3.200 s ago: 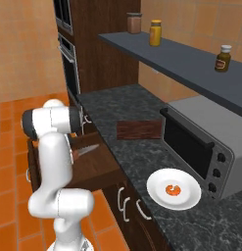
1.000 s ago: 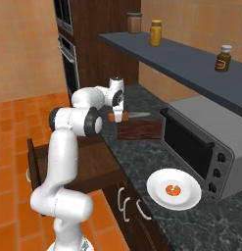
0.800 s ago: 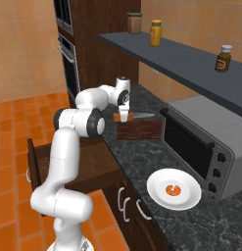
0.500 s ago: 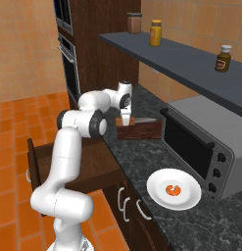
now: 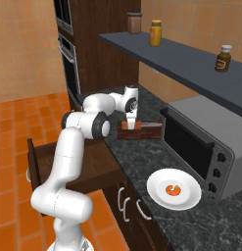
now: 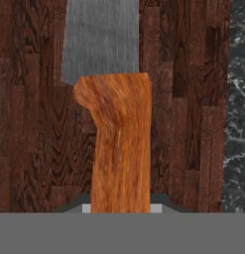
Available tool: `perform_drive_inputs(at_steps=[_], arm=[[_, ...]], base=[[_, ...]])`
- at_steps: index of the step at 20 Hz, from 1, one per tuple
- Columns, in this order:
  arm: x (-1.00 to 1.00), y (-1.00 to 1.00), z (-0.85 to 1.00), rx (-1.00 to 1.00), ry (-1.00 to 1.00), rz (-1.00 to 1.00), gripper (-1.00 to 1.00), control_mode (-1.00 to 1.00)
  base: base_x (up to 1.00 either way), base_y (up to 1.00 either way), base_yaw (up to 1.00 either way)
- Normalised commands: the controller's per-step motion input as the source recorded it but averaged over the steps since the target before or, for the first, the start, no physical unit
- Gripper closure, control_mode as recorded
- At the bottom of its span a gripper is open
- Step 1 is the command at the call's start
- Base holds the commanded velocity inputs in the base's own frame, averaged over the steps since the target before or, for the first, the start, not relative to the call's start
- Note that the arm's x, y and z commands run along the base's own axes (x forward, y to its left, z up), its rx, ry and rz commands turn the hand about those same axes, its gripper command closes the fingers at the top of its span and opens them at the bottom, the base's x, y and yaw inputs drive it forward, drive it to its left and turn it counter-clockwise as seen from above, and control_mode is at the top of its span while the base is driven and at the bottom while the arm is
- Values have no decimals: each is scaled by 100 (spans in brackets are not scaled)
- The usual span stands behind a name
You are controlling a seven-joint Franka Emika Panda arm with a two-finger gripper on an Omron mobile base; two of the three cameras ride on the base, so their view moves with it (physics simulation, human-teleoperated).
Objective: Pick up the knife from the drawer and place it on the cutting board. Then place the meat from the plate to the cutting board.
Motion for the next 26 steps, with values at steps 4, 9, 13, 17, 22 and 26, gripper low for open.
perform_drive_inputs(at_steps=[4, 9, 13, 17, 22, 26], arm=[[0, 0, -15, 0, 0, 0, -100, -100], [0, 0, -8, 0, 0, 0, -100, -100], [0, 0, 0, 0, 0, 0, -100, -100], [-1, 10, 26, -5, 0, 0, -100, -100], [-50, -2, 55, -2, -1, 0, -100, -100], [-99, -20, 12, 0, -1, 14, -100, -100]], base=[[0, 0, 0], [0, 0, 0], [0, 0, 0], [0, 0, 0], [0, 0, 0], [0, 0, 0]])
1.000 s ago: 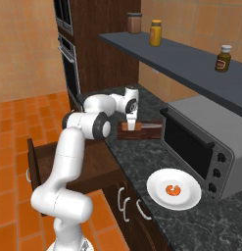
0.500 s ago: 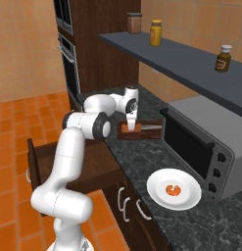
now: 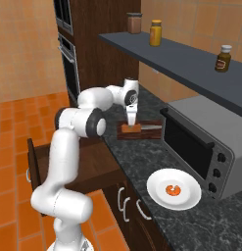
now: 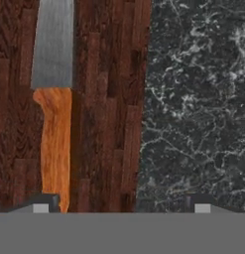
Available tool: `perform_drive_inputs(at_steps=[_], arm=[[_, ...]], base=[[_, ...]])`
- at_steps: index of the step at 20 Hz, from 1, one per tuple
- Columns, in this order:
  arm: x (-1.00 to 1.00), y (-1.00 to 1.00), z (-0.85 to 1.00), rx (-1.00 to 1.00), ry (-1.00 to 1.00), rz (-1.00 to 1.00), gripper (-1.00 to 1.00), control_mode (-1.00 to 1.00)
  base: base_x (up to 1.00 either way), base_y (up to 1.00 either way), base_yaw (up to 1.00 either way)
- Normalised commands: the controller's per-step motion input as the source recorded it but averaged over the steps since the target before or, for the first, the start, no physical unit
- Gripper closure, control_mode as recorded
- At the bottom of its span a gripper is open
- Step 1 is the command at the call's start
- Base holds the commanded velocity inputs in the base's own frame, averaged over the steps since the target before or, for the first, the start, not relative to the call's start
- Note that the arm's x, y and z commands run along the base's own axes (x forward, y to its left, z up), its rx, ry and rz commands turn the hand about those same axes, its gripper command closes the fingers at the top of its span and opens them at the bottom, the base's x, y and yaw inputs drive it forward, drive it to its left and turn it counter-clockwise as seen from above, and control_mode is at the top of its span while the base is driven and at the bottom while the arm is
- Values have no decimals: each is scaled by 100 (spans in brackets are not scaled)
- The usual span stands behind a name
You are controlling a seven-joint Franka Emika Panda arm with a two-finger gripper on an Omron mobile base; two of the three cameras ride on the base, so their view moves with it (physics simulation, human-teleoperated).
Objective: Pick up the knife from the drawer and place it on the cutting board. Then place the meat from the plate to the cutting board.
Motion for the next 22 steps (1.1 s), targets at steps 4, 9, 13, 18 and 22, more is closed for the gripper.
perform_drive_inputs(at_steps=[4, 9, 13, 18, 22], arm=[[-100, -34, 15, -1, 0, 33, -100, -100], [-100, -40, 37, 4, 0, 41, -100, -100], [-100, -54, 30, 9, 0, 36, -100, -100], [-100, -68, 2, 5, -5, 26, -100, -100], [-100, -82, 0, 1, -8, 22, -100, -100]], base=[[0, 0, 0], [0, 0, 0], [0, 0, 0], [0, 0, 0], [0, 0, 0]])
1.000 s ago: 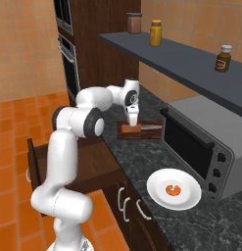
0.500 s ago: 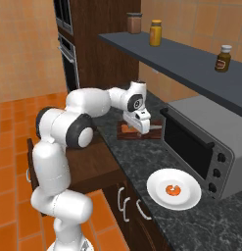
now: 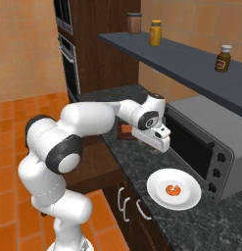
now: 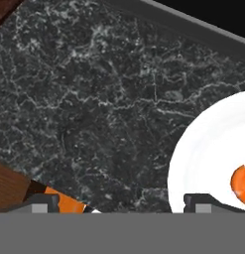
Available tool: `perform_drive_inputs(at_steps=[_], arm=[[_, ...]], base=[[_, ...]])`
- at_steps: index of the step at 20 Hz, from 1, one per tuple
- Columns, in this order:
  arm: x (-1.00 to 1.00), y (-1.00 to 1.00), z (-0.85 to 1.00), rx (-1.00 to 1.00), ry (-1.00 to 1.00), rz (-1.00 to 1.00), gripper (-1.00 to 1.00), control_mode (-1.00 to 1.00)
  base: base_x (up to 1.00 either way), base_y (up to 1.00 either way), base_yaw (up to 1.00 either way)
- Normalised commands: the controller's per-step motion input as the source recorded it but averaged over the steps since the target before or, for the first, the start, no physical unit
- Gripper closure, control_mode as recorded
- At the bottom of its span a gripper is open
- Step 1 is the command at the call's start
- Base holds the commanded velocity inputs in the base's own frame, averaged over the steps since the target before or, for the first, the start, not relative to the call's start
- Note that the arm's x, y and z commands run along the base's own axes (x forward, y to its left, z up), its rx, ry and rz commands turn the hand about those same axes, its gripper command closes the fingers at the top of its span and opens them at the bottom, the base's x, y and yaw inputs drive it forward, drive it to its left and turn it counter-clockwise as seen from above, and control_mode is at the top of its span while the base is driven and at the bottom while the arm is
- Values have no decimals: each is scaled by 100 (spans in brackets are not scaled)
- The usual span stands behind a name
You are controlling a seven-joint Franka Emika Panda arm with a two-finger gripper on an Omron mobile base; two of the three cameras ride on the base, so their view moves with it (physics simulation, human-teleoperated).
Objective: Pick up the knife from the drawer and place it on the cutting board. Then place the meat from the plate to the cutting board.
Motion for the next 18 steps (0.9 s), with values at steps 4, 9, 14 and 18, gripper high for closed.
perform_drive_inputs(at_steps=[4, 9, 14, 18], arm=[[-76, -89, -2, 1, -2, 22, -100, -100], [-16, -80, -30, 0, 3, 20, -100, -100], [-5, -62, -38, 0, 4, 13, -100, -100], [-31, -52, -30, 7, 0, 9, -100, -100]], base=[[0, 0, 0], [0, 0, 0], [0, 0, 0], [0, 0, 0]])
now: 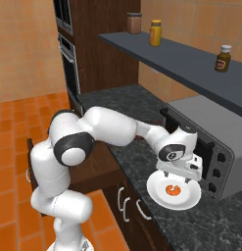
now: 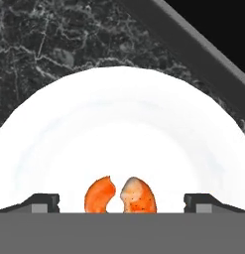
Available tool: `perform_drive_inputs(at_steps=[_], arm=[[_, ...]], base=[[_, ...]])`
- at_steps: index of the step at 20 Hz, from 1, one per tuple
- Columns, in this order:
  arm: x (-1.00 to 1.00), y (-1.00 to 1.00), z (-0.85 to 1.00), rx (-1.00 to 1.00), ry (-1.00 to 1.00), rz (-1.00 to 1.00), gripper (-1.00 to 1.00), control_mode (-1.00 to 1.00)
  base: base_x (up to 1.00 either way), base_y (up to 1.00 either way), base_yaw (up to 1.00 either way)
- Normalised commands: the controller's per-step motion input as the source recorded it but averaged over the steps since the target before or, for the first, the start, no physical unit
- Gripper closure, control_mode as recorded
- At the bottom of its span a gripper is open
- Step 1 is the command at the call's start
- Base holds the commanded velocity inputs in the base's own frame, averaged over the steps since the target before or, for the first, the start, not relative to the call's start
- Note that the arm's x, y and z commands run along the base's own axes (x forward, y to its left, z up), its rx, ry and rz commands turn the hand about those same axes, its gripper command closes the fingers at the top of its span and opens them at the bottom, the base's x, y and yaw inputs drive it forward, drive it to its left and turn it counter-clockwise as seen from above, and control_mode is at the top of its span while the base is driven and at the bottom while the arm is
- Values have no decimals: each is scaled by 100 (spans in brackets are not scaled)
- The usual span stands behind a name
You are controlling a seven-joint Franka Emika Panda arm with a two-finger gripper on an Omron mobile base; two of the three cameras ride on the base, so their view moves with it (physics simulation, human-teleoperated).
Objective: Pick up the knife from the drawer and place it on the cutting board. Then place the meat from the plate to the cutting board.
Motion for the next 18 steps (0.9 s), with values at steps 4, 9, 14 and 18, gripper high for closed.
perform_drive_inputs(at_steps=[4, 9, 14, 18], arm=[[-24, 2, -12, 8, 6, 2, -100, -100], [-3, 5, -26, 2, 8, 2, -100, -100], [-12, 28, -34, 0, 5, 0, -100, -100], [-11, 28, -15, 0, 0, 0, -100, -100]], base=[[0, 0, 0], [0, 0, 0], [0, 0, 0], [0, 0, 0]])
